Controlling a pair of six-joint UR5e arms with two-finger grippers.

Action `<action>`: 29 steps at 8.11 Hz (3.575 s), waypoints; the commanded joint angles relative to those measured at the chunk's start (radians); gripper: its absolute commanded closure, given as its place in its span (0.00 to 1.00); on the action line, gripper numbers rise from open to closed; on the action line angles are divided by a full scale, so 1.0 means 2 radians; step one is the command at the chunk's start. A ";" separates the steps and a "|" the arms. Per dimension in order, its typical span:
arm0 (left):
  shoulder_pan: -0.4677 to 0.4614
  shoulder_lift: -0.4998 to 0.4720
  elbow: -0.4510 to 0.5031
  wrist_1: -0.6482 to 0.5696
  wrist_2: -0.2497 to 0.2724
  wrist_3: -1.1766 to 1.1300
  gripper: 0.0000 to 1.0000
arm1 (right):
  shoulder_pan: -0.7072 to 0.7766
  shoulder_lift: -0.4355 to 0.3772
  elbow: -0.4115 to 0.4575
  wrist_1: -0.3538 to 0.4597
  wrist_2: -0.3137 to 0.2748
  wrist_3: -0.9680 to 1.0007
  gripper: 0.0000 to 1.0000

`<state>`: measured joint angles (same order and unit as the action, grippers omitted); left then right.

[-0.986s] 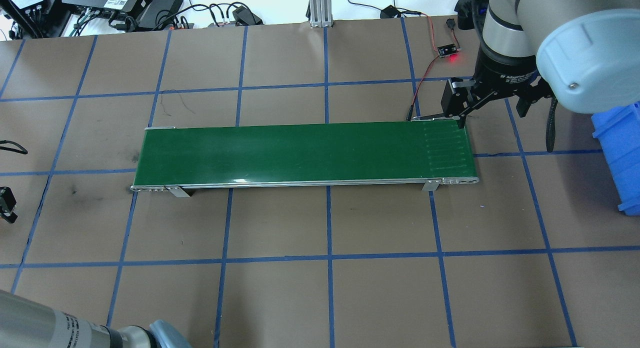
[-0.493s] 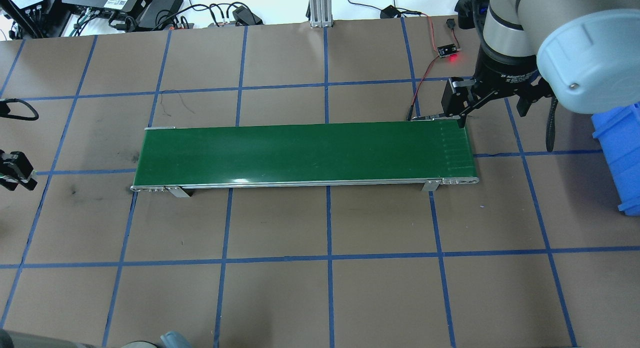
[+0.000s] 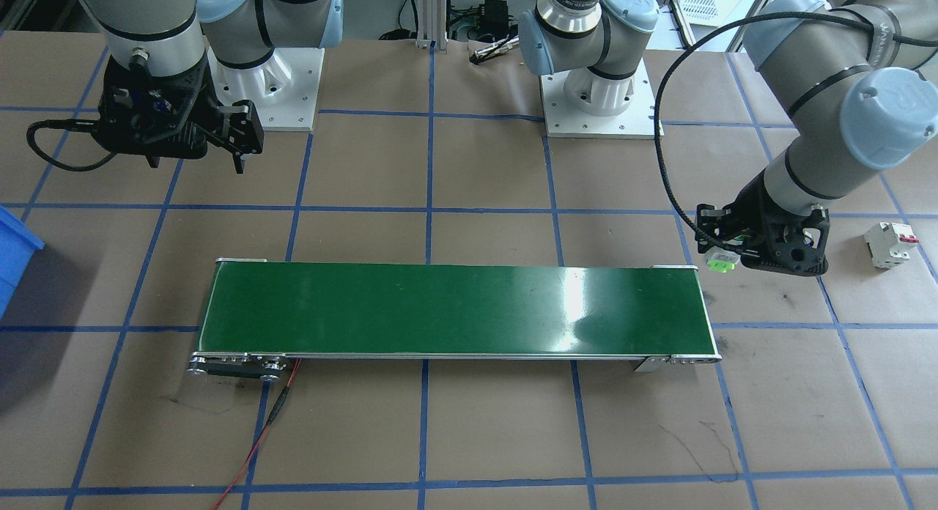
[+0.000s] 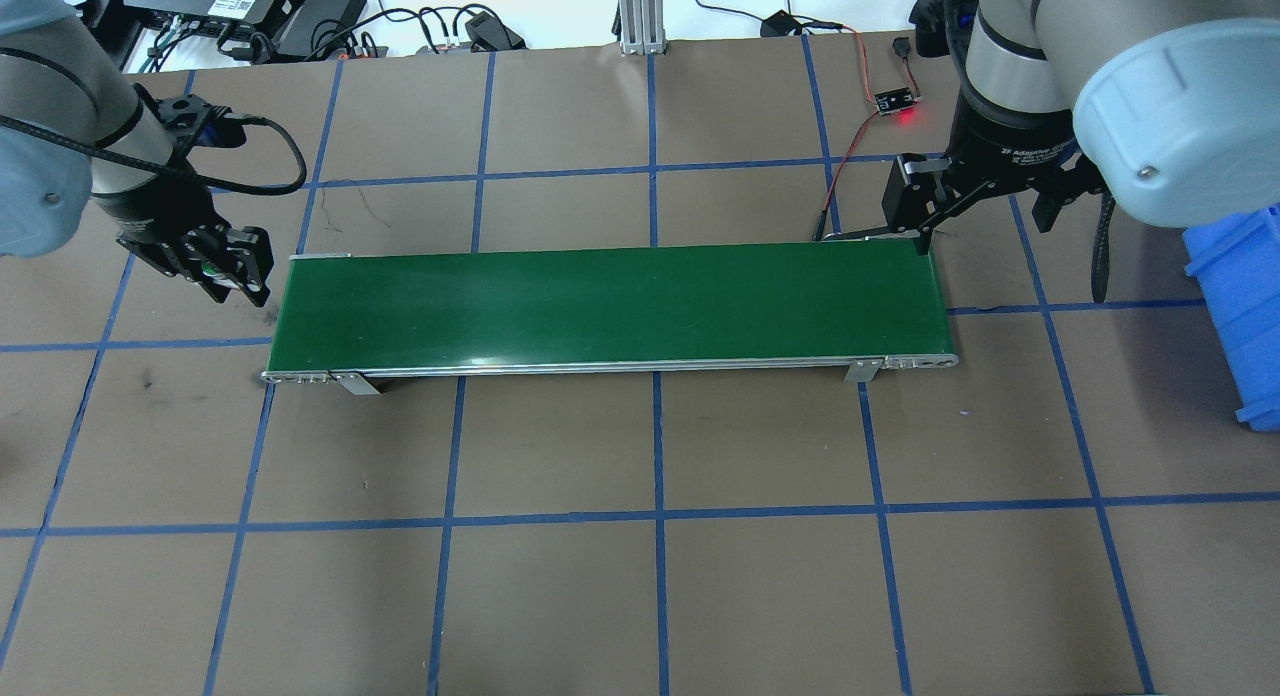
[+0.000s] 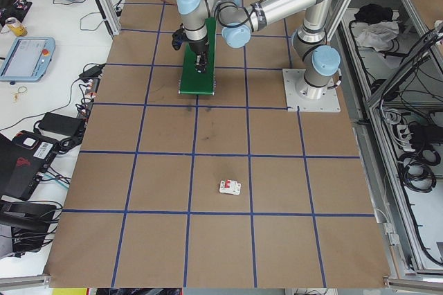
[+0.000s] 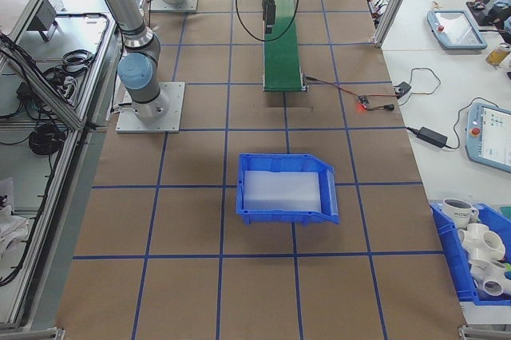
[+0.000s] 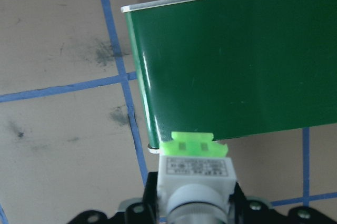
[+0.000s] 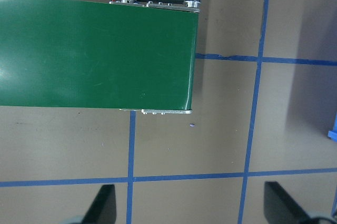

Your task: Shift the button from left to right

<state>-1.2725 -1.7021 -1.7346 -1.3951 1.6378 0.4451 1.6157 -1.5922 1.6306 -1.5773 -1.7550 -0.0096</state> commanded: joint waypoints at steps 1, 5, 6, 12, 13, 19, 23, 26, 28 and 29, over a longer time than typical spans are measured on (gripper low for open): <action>-0.019 -0.048 0.000 0.013 -0.029 -0.070 1.00 | 0.000 0.000 0.000 0.002 -0.001 0.001 0.00; -0.019 -0.078 0.000 0.059 -0.010 -0.044 1.00 | 0.000 0.000 0.000 0.002 0.000 0.001 0.00; -0.019 -0.078 0.000 0.064 0.002 -0.032 1.00 | 0.000 0.001 0.000 0.000 0.000 0.001 0.00; -0.019 -0.114 0.000 0.041 0.030 -0.035 0.85 | 0.000 0.001 0.000 0.001 0.002 0.002 0.00; -0.019 -0.115 0.000 0.040 0.024 -0.038 0.03 | 0.000 0.001 0.000 0.000 0.002 0.002 0.00; -0.081 0.050 0.000 -0.092 -0.047 -0.127 0.00 | 0.000 0.001 0.000 -0.001 0.003 0.002 0.00; -0.141 0.056 0.024 -0.069 -0.052 -0.144 0.00 | 0.000 0.001 0.000 -0.001 0.002 0.002 0.00; -0.132 0.037 0.027 -0.060 -0.047 -0.143 0.00 | -0.001 0.002 0.000 -0.004 0.003 -0.004 0.00; -0.125 0.038 0.031 -0.059 -0.051 -0.147 0.00 | 0.000 0.017 0.000 -0.060 0.019 -0.004 0.00; -0.115 0.037 0.034 -0.059 -0.063 -0.147 0.00 | 0.000 0.018 0.001 -0.081 0.029 0.003 0.00</action>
<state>-1.5287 -1.6261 -1.6752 -1.5160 1.5357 0.1538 1.6148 -1.5674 1.6307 -1.6571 -1.7240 -0.0148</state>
